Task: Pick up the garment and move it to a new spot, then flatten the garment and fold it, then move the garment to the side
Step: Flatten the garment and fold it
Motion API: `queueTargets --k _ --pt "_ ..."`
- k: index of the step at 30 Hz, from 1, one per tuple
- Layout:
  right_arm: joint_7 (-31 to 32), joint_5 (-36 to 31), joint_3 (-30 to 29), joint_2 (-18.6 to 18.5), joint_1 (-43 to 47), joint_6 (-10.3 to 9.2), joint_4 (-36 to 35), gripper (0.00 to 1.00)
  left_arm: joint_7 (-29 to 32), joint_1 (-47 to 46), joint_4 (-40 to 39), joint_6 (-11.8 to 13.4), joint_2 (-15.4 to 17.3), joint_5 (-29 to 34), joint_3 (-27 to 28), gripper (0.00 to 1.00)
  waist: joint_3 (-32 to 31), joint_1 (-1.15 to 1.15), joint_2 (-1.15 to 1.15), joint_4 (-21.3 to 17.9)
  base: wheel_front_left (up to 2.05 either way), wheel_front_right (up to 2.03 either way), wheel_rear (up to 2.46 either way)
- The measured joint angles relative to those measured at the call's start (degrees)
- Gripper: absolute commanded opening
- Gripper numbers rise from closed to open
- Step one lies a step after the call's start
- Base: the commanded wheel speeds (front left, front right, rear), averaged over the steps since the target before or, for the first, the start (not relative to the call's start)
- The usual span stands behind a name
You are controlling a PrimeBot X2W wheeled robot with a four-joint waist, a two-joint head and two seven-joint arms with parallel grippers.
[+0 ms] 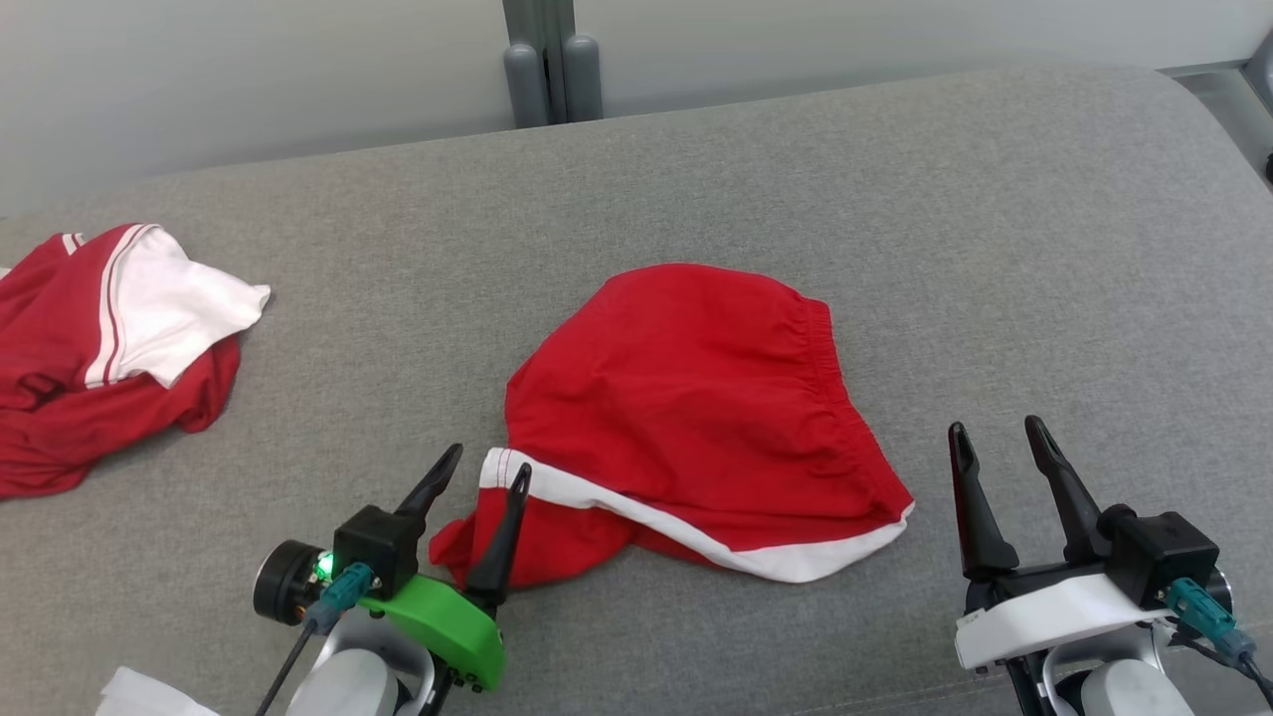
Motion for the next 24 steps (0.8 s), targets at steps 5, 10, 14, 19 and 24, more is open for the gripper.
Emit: queueTargets --k 5,10,14,19,24 --pt "0.0 0.2 0.3 0.0 0.0 0.0 0.5 1.0 0.0 -2.3 4.7 -0.4 0.2 -0.4 0.0 1.0 0.2 0.0 0.0 -1.5 0.0 0.0 0.0" --pt "0.0 0.3 0.1 0.0 -0.1 0.0 0.6 1.0 0.0 -3.8 9.2 -0.6 0.0 -2.1 -1.2 0.34 0.7 0.0 0.0 -2.9 0.0 0.0 0.0" --pt "0.0 0.4 -0.3 0.0 -0.1 0.0 0.5 1.0 0.0 -4.4 10.7 -0.6 -0.3 -3.3 -1.7 0.0 1.0 0.0 0.0 -3.0 0.0 0.0 0.0" --pt "0.0 0.3 -0.9 0.2 0.0 0.0 0.1 1.0 0.0 -4.8 6.4 -0.7 -0.3 -3.3 -2.0 0.0 0.9 0.0 0.0 -2.1 0.0 0.0 0.0" --pt "0.0 0.2 -1.0 0.4 0.9 0.0 0.0 1.0 0.0 -0.2 0.4 -0.7 0.1 -2.9 -2.5 0.0 0.4 0.0 0.0 -0.5 0.0 0.0 0.0"
